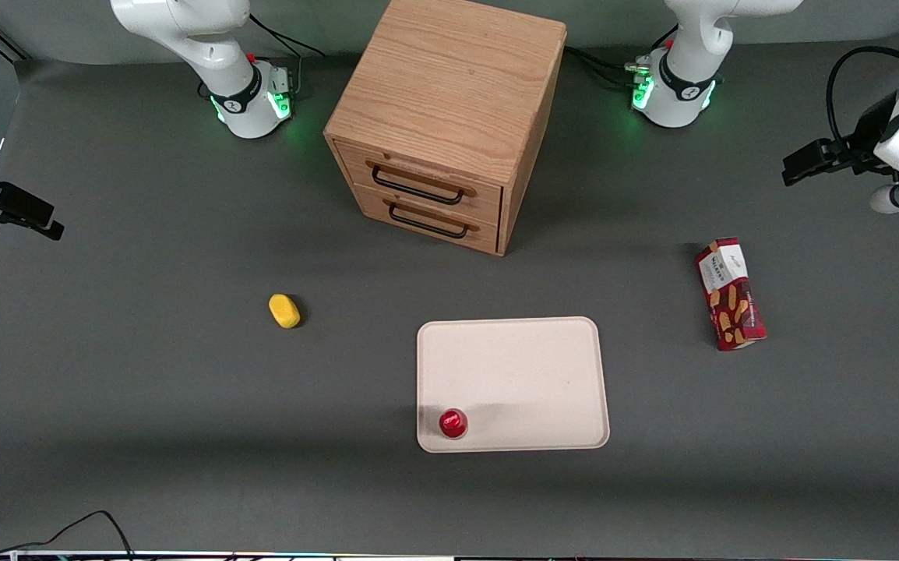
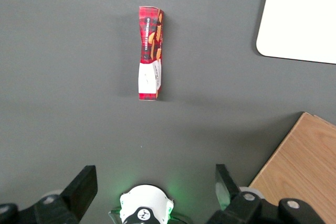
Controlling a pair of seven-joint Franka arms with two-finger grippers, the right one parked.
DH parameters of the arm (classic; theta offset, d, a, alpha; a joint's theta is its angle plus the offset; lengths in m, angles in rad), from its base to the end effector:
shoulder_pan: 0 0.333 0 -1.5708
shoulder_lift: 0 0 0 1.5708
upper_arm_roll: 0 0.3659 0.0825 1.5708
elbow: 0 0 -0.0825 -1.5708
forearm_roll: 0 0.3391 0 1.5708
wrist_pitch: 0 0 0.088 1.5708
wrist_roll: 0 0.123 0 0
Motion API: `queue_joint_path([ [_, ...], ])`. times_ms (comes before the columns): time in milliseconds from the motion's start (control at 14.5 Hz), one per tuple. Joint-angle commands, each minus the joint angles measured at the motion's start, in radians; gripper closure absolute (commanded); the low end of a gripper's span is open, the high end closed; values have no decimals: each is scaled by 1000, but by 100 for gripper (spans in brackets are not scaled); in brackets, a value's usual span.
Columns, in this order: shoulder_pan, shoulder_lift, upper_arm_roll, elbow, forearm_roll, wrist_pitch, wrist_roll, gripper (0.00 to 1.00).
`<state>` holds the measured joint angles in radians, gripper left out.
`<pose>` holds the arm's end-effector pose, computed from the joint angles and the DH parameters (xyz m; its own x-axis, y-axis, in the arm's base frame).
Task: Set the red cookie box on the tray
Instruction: 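Move the left gripper down toward the red tartan shortbread box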
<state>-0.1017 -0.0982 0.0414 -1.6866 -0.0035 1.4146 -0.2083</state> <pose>0.4514 -0.0265 0.6453 0.9743 0.1469 -0.1708 0.1442 -0.9891 -0.0284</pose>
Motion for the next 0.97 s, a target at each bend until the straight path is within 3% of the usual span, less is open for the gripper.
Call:
queue_joint_path([
  [0,20,31,-14,47,-18,-32,18,0],
  [414,25,61,-3,21,-16,-24,108,0],
  [621,25,54,47,-144,-10,139,118,0],
  [897,25,77,77,-399,5,499,136,0],
])
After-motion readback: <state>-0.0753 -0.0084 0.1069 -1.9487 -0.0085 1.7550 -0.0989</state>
